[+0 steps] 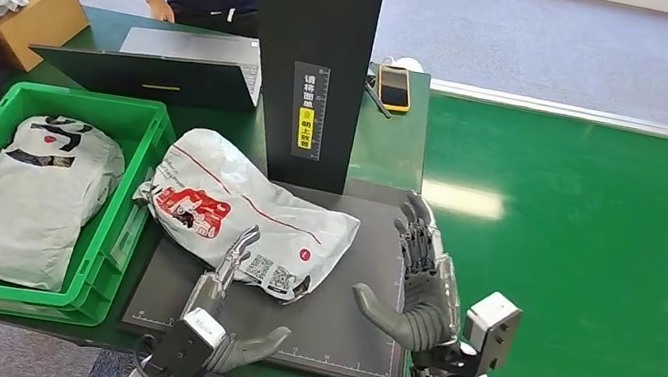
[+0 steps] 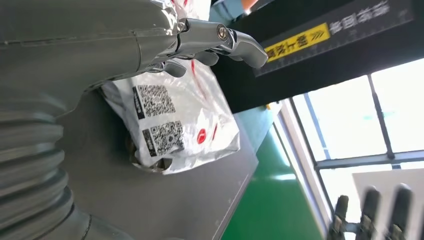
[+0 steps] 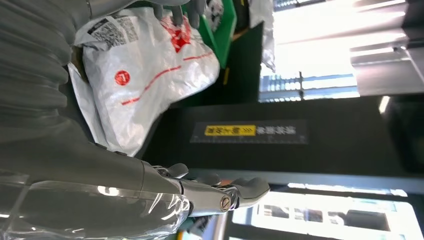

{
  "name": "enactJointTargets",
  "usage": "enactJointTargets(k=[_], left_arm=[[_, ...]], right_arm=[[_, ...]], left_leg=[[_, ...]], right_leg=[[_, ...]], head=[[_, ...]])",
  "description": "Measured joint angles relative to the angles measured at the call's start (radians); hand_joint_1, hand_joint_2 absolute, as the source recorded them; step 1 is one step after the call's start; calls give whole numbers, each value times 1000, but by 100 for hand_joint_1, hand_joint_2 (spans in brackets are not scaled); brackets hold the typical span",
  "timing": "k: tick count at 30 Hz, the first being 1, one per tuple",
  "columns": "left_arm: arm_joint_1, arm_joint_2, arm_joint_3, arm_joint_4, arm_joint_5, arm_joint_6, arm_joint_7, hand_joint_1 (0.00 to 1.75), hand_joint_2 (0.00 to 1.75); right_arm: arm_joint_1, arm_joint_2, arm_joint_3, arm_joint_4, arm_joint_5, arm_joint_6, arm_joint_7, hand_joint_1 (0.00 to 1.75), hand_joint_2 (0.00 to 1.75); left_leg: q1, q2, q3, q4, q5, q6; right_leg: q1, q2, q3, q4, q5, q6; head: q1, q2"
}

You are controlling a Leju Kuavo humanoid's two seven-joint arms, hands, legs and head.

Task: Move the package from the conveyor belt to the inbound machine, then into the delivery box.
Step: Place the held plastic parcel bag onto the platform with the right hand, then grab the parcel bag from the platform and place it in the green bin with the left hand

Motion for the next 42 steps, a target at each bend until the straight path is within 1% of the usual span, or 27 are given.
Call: enactJointTargets(k=[5,9,12,14,16,19,24,30,32,35,42], left_arm=[[12,3,5,-38,-54,38,-8,0,175],[8,9,21,-99,-220,81,-17,0,175],[-38,13,22,-116,-370,73,6,0,175],[-101,14,7,-100,-471,59,34,0,175],[-171,13,-24,-56,-551,47,58,0,175],[-259,8,-73,37,-593,30,73,0,175],[-411,-4,-156,272,-608,-5,81,0,175],[-551,-15,-248,544,-569,-19,57,0,175],[-580,-17,-265,600,-561,-24,55,0,175],[-605,-16,-282,650,-553,-28,61,0,175],[-634,7,-299,678,-548,-18,88,0,175]], right_arm=[[60,9,-66,-92,23,10,-5,0,175],[135,27,-140,-181,56,27,-22,0,175],[175,39,-199,-228,74,63,-24,0,175],[185,43,-229,-238,78,88,-28,0,175],[186,45,-252,-239,78,109,-32,0,175],[185,46,-270,-235,77,126,-36,0,175],[178,46,-289,-219,61,150,-44,0,175],[155,46,-316,-196,35,174,-41,0,175],[150,46,-325,-189,31,178,-39,0,175],[148,46,-335,-181,26,187,-39,0,175],[152,46,-352,-174,23,193,-38,0,175]], left_leg=[[0,0,1,0,0,0],[0,-1,0,0,0,0],[0,-1,0,0,0,0],[0,-1,1,0,1,0],[0,-1,1,0,1,0],[0,0,2,1,2,0],[0,0,2,1,2,1],[0,0,1,1,2,1],[0,0,1,1,2,1],[0,0,1,1,2,1],[0,0,1,1,2,1]], right_leg=[[0,0,0,0,0,0],[0,-1,0,0,0,0],[0,-1,0,0,0,0],[0,-1,1,0,0,0],[0,-1,1,0,1,0],[-1,0,2,0,2,0],[0,0,2,0,3,0],[0,0,1,0,3,0],[0,0,1,0,3,0],[0,0,1,0,3,0],[0,0,1,0,2,0]], head=[[0,0],[0,0],[0,0],[0,0],[0,0],[0,0],[0,0],[0,0],[0,0],[0,0],[0,0]])
